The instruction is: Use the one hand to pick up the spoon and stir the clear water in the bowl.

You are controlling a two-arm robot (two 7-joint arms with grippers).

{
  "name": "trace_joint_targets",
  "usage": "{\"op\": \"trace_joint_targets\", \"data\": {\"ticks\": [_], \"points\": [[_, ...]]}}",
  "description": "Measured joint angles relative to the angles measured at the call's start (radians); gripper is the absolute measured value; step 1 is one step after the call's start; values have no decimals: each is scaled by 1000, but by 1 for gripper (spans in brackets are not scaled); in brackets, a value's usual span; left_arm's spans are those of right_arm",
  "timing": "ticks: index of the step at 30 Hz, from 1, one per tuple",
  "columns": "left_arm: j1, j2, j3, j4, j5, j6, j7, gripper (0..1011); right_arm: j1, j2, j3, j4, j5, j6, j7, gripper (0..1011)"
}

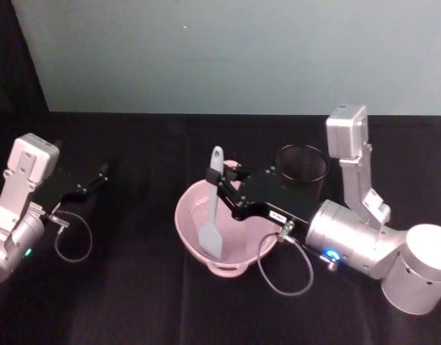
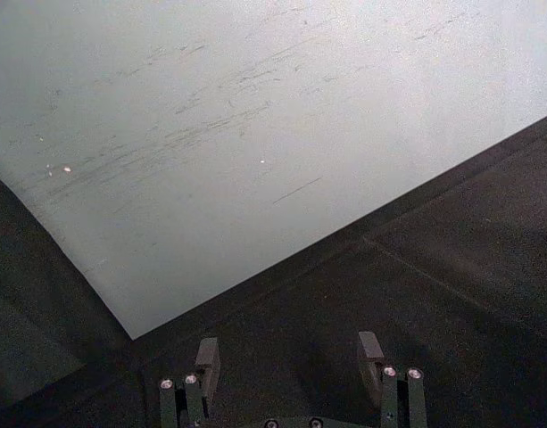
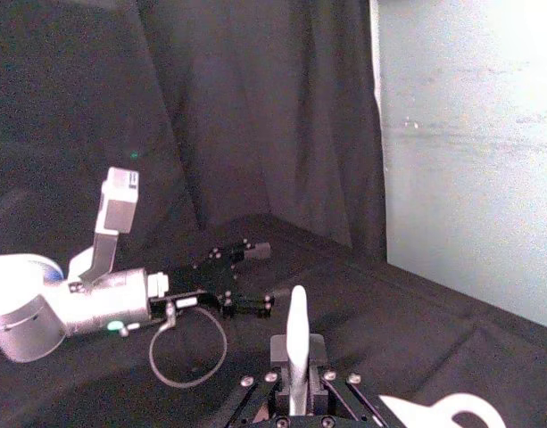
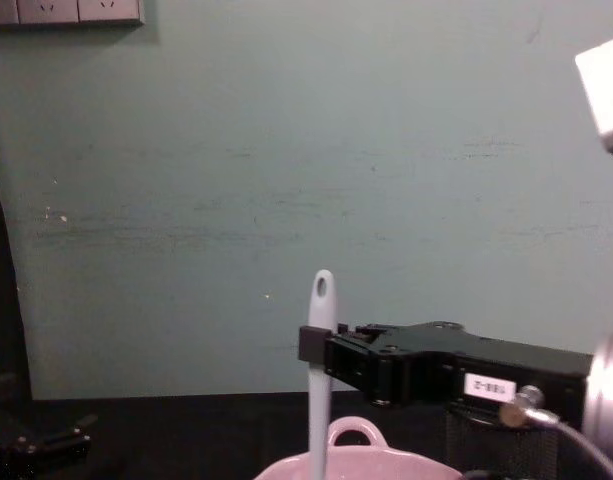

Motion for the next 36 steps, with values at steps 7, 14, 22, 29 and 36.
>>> {"op": "trace_joint_targets", "data": {"ticks": [7, 14, 22, 29, 36], "points": [[0, 0, 0, 0, 0, 0, 0, 1011, 55, -52, -30, 93, -17, -63, -21, 123], [0, 0, 0, 0, 0, 0, 0, 1011, 102, -100, -32, 188, -61, -117, -65, 123], [0, 0, 0, 0, 0, 0, 0, 1011, 126, -117, 6, 242, -97, -148, -99, 123], [0, 0, 0, 0, 0, 0, 0, 1011, 113, -96, 38, 227, -114, -154, -101, 123], [0, 0, 0, 0, 0, 0, 0, 1011, 61, -50, 64, 155, -106, -127, -83, 123]]}}
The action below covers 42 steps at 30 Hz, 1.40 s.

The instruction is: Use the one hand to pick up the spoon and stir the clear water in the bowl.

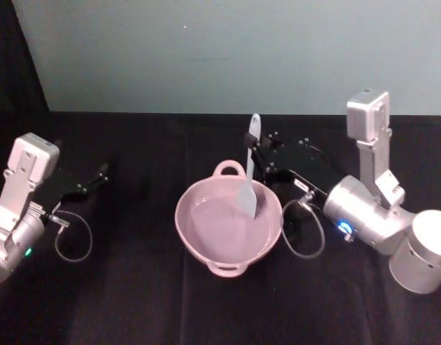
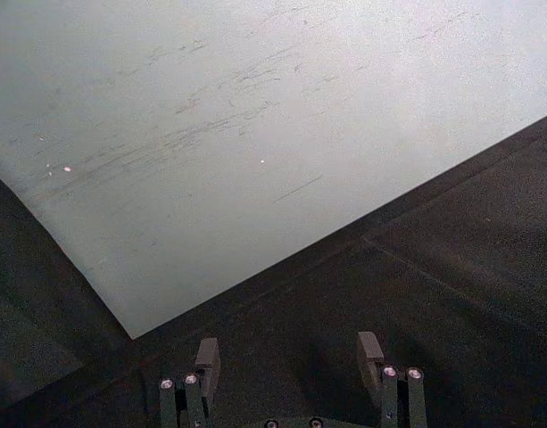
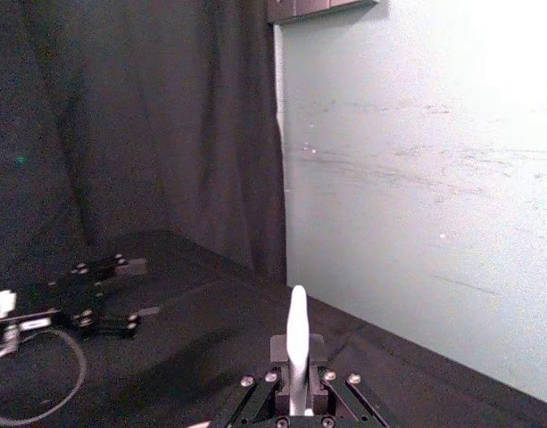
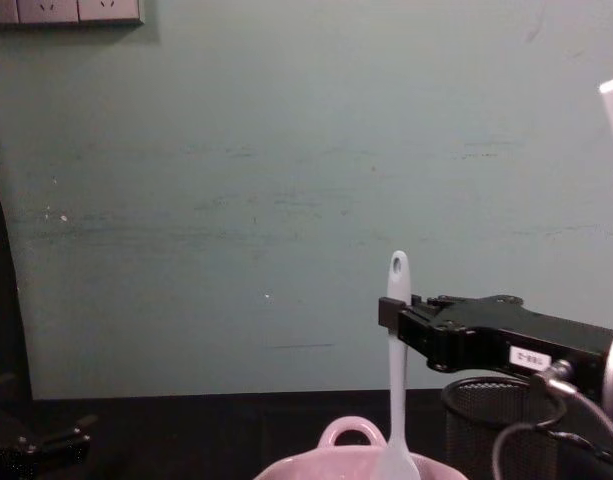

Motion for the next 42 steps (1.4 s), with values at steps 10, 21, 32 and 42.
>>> {"op": "trace_joint_targets", "data": {"ticks": [10, 21, 32, 42], "points": [[0, 0, 0, 0, 0, 0, 0, 1011, -101, 69, 25, -142, 76, 55, 45, 123], [0, 0, 0, 0, 0, 0, 0, 1011, -98, 51, -34, -159, 107, 61, 55, 123], [0, 0, 0, 0, 0, 0, 0, 1011, -12, -13, -90, -43, 60, 38, 38, 123], [0, 0, 0, 0, 0, 0, 0, 1011, 48, -67, -85, 64, -12, -21, -5, 123]]}}
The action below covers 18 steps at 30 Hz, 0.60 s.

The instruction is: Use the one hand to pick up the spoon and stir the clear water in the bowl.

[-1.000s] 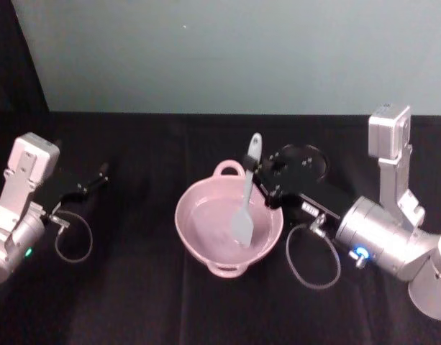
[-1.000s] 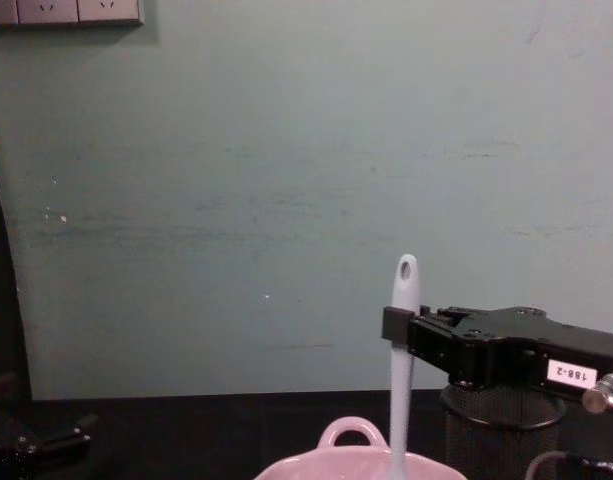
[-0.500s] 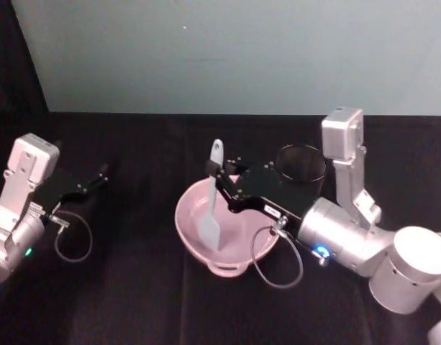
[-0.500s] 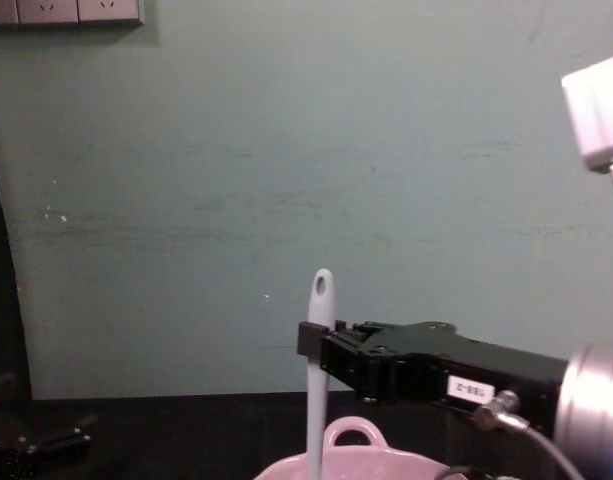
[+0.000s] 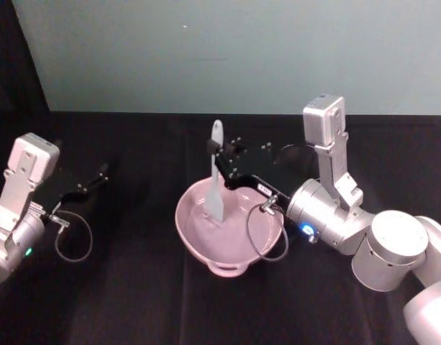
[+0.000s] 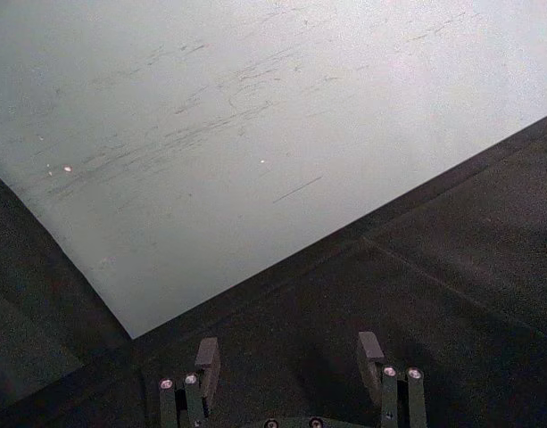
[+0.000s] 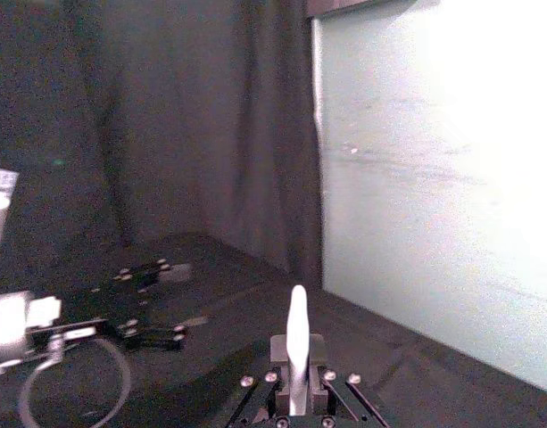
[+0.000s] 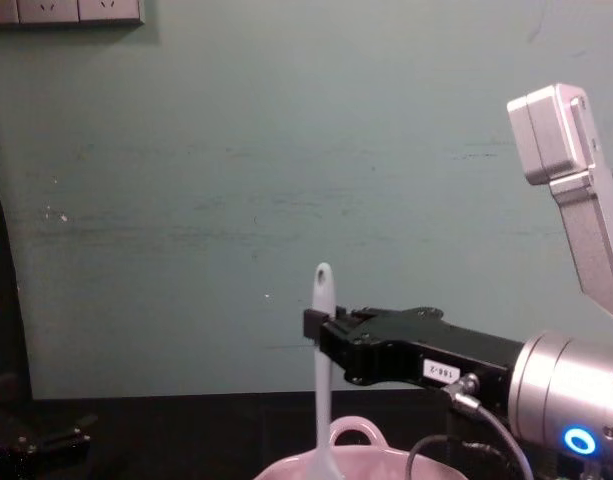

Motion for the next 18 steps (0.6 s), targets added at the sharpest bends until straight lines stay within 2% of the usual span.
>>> {"op": "trace_joint_targets", "data": {"ticks": [8, 10, 14, 18], "points": [[0, 0, 0, 0, 0, 0, 0, 1011, 3, -2, 29, 13, -59, -31, -40, 123], [0, 0, 0, 0, 0, 0, 0, 1011, -6, 8, 40, 0, -83, -31, -53, 123], [0, 0, 0, 0, 0, 0, 0, 1011, -23, 24, 50, -23, -96, -23, -55, 123], [0, 0, 0, 0, 0, 0, 0, 1011, -61, 53, 68, -74, -101, 1, -45, 123]]}}
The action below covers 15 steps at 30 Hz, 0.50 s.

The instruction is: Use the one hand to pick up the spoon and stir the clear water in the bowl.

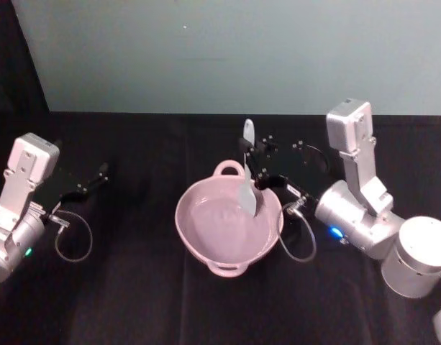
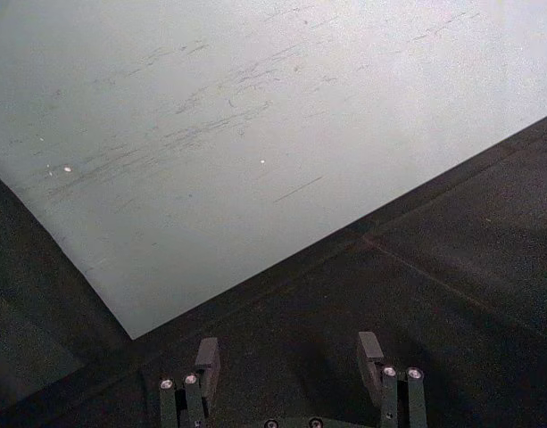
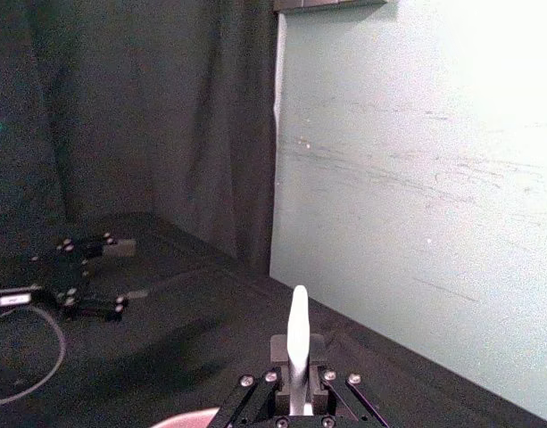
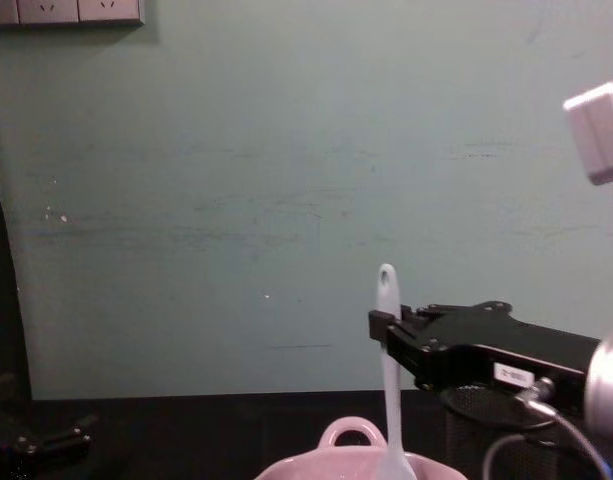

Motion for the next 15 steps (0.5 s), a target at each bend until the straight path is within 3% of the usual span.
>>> {"op": "trace_joint_targets", "data": {"ticks": [6, 15], "points": [[0, 0, 0, 0, 0, 0, 0, 1011, -61, 37, 23, -79, 28, 43, 35, 123], [0, 0, 0, 0, 0, 0, 0, 1011, -114, 64, 13, -151, 81, 81, 81, 123]]}}
